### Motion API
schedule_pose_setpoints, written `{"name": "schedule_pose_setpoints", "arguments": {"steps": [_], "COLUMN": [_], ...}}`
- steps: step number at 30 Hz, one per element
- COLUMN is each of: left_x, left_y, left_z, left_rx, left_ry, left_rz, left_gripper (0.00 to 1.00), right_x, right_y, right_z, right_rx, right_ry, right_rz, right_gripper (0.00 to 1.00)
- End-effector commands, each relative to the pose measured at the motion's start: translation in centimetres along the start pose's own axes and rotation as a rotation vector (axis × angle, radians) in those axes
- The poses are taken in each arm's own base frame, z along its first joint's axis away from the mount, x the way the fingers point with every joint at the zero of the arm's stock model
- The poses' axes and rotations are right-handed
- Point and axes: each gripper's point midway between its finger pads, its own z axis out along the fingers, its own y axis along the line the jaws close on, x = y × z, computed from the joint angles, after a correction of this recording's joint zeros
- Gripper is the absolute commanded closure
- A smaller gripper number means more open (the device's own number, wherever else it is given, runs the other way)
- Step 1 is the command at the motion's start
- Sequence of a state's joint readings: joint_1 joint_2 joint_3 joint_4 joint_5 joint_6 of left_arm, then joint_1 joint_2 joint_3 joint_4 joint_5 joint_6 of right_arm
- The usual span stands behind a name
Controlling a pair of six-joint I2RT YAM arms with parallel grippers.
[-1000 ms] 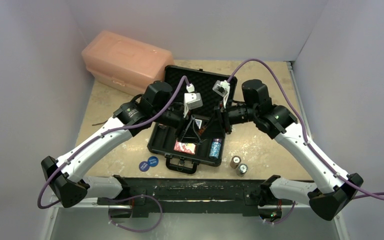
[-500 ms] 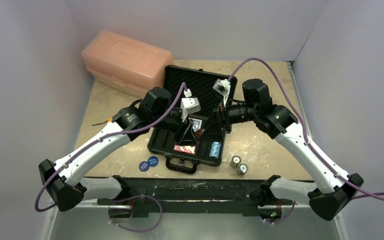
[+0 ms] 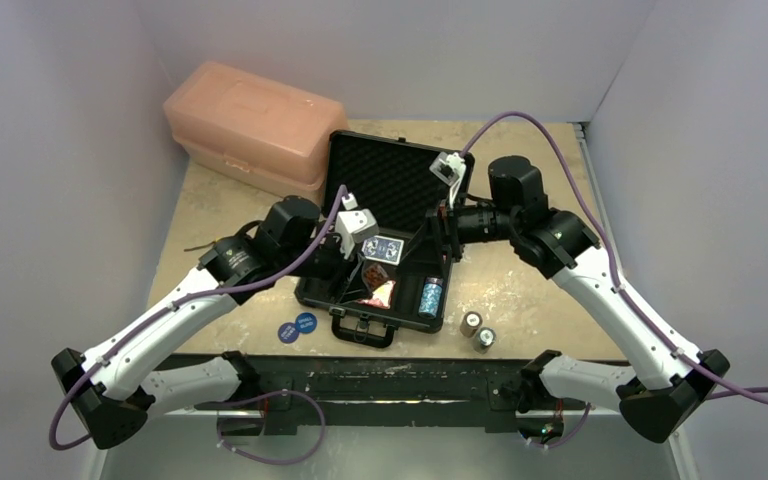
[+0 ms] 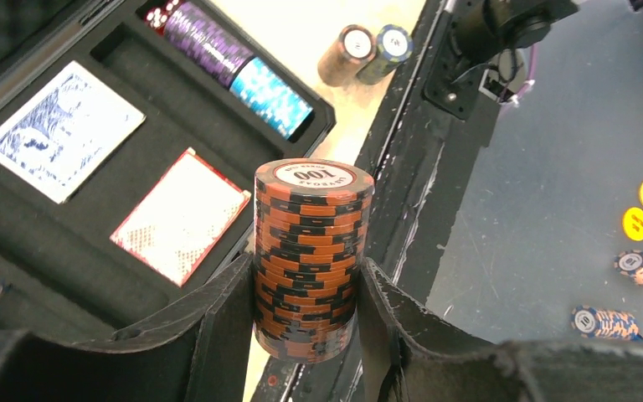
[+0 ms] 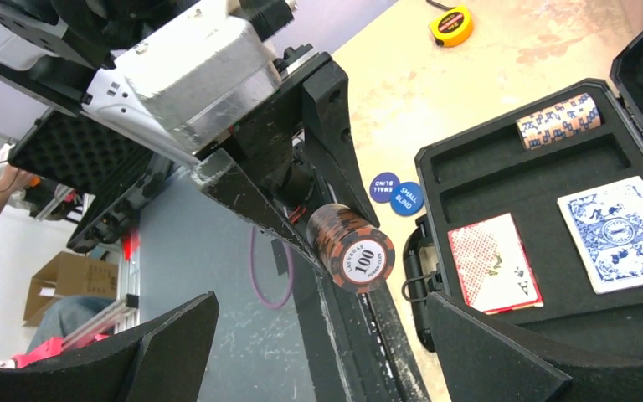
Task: Pack up texas hold em set
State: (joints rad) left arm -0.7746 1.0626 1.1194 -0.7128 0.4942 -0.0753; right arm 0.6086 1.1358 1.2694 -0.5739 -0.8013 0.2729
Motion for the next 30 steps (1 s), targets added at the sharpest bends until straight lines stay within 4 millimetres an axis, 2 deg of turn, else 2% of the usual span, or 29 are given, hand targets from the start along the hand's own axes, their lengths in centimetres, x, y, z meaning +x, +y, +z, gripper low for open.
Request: {"name": "schedule_pose_setpoints", "arguments": {"steps": [1, 10, 13, 16, 22, 26, 30], "left_x": [-1.0, -0.3, 0.2, 1.1, 1.8, 2.1, 2.1], "left_y": [0.8, 3.6, 5.0, 7.2, 9.6, 9.8, 9.9], "left_z": [-1.0, -3.2, -3.9, -4.9, -6.6, -7.2, -8.3], "left_rx": [-0.082, -0.290, -0.372, -0.498, -0.626, -0.644, -0.685], "left_ry": [-0.069, -0.123, -0.121, -0.106, -0.121, -0.128, -0.147], "left_rz": [-0.016, -0.048, -0.057, -0.079, -0.073, -0.009, -0.031], "left_gripper": [1.00, 1.00, 1.00, 1.00, 1.00, 1.00, 1.00], "right_x": [-2.4, -2.8, -2.8, -2.7, -2.6, -2.5, -2.5], "right_y": [0.7, -0.1, -0.4, -0.8, -1.3, -1.5, -1.7], "right_z": [-0.5, 0.1, 0.2, 0.3, 0.3, 0.5, 0.7], "right_rx": [0.019, 0.044, 0.054, 0.069, 0.092, 0.093, 0.093], "right_ry": [-0.071, -0.084, -0.087, -0.087, -0.092, -0.090, -0.091], "right_rz": [-0.047, -0.023, -0.015, -0.006, 0.001, 0.011, 0.018], "right_gripper": [0.01, 0.01, 0.01, 0.01, 0.01, 0.01, 0.01]}}
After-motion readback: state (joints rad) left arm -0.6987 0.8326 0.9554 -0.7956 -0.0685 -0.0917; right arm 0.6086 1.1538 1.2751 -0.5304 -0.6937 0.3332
